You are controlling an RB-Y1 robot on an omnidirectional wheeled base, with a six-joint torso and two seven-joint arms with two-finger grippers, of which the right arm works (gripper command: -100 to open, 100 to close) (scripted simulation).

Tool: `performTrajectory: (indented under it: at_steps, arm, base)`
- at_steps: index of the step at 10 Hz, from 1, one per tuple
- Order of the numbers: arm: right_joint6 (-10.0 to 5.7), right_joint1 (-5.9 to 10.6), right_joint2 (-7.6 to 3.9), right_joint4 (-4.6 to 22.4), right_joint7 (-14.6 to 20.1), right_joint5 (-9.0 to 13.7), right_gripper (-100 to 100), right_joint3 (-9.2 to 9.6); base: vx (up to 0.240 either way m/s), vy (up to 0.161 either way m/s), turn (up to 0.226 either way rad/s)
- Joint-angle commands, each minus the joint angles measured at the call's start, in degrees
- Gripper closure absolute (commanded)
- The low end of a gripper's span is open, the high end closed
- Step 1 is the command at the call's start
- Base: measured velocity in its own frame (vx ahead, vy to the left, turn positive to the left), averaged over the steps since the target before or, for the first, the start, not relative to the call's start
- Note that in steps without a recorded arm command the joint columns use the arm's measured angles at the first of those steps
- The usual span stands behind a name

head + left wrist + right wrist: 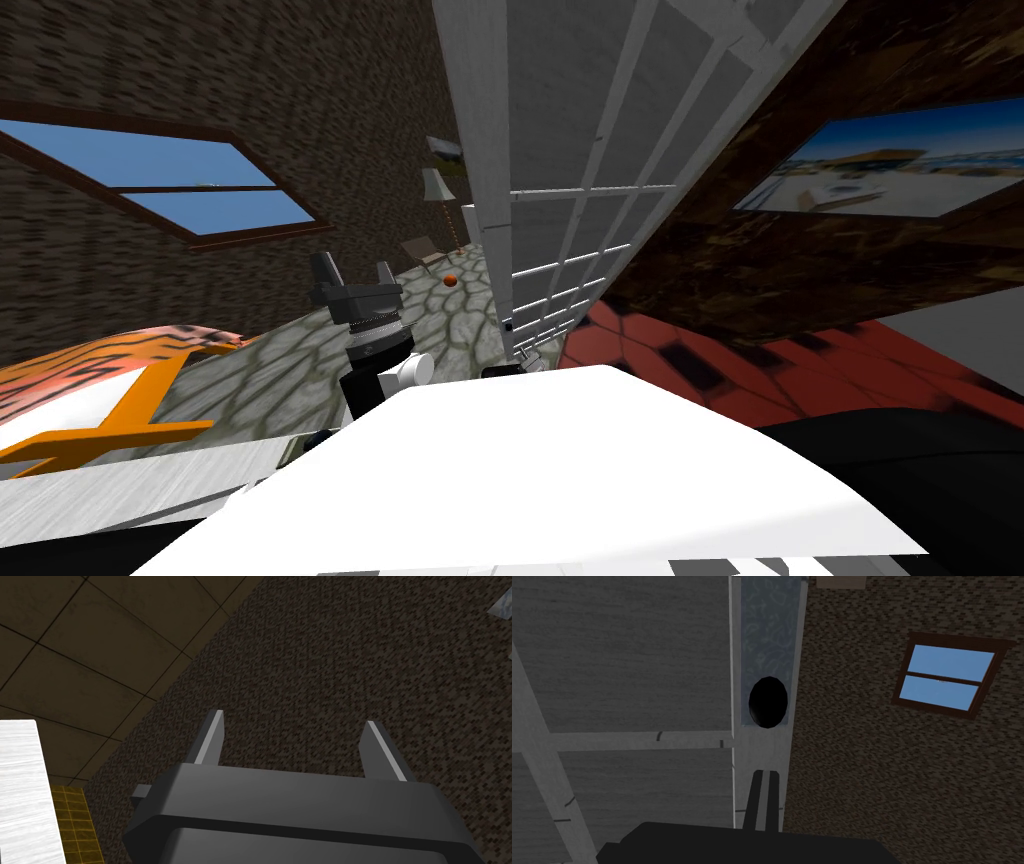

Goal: Push the door open

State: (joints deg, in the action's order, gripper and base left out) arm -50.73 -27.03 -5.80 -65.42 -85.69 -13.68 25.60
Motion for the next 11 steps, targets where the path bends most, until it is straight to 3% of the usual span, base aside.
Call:
performTrajectory:
  at_steps: [1, 2, 3, 11]
  arm:
    - [0.0, 0.0, 0.0, 0.0, 0.0, 0.0, 100, 0.0]
    - [0.0, 0.0, 0.0, 0.0, 0.0, 0.0, 100, 0.0]
    - [-0.32, 1.23, -0.28, 1.0, 1.1, -1.7, -100, -0.87]
    - [-1.92, 7.43, -1.16, 6.0, 6.9, -10.0, -100, -5.23]
  base:
    - [-0.009, -0.005, 0.0]
    - [0.0, 0.0, 0.0]
    - [0.045, -0.066, -0.193]
    - [0.067, -0.105, -0.148]
